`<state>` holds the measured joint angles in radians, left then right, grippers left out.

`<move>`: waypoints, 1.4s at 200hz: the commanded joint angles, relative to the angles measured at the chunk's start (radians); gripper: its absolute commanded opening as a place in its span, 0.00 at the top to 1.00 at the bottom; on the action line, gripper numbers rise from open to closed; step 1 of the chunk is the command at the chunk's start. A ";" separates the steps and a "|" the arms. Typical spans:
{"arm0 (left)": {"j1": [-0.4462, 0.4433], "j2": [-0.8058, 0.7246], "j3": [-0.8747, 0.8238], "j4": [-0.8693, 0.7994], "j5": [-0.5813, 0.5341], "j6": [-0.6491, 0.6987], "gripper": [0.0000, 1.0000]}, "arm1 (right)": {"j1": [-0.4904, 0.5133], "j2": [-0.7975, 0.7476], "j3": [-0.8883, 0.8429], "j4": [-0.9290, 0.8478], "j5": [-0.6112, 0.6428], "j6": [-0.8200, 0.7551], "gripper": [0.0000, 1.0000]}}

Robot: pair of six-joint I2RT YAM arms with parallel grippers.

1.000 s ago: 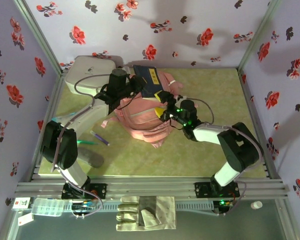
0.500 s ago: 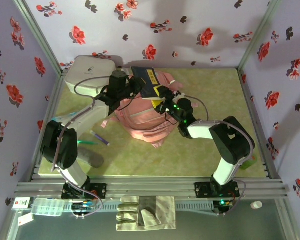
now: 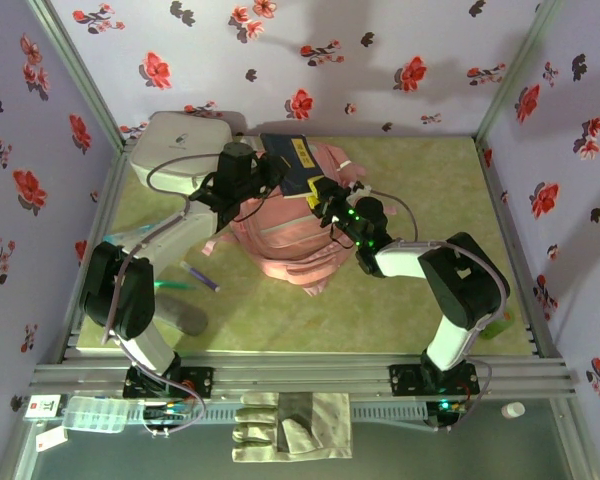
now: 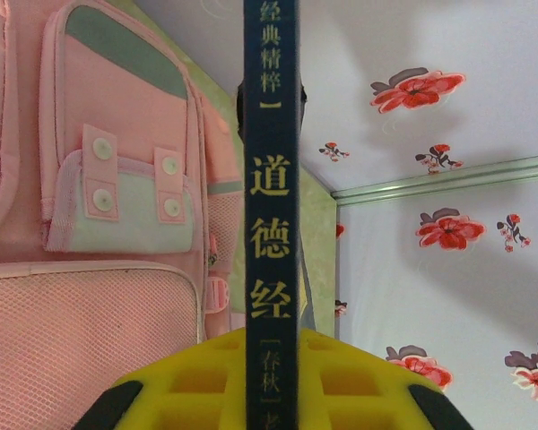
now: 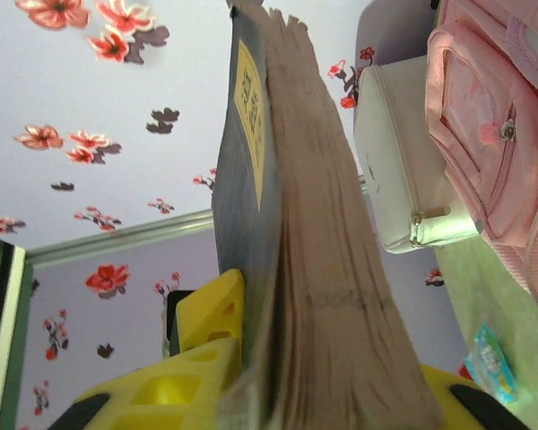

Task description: Pack the student bag

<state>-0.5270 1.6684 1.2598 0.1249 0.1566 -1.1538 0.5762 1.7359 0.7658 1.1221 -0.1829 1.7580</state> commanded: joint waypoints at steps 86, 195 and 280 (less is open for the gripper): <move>0.031 -0.197 -0.150 -0.164 -0.044 0.286 0.18 | -0.064 -0.340 -0.057 -0.474 0.064 -0.455 0.96; -0.140 -0.202 -0.023 -0.544 -0.117 0.961 0.01 | -0.192 -0.781 0.003 -1.236 0.362 -0.888 0.97; -0.313 0.069 0.186 -0.781 -0.274 1.248 0.08 | -0.264 -0.829 -0.022 -1.316 0.354 -0.874 0.97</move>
<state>-0.8196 1.6604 1.3483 -0.5194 -0.0284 -0.0135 0.3252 0.9272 0.7315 -0.2058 0.1577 0.8970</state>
